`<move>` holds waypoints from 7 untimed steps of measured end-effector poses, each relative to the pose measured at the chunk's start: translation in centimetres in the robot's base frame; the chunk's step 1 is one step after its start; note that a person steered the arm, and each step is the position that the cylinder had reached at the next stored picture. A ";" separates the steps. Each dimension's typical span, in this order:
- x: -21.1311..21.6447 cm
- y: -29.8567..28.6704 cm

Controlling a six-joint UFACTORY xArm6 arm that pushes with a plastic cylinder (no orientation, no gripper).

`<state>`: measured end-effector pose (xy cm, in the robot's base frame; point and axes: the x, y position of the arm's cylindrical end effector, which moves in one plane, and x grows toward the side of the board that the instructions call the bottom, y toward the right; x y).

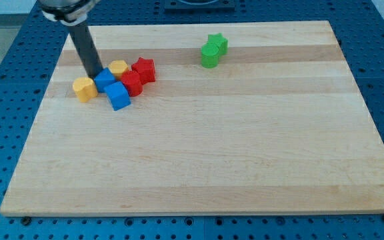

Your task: Move blue cube towards bottom center

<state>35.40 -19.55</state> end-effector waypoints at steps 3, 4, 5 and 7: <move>7.3 2.4; 9.9 3.5; 12.1 5.1; 15.9 10.8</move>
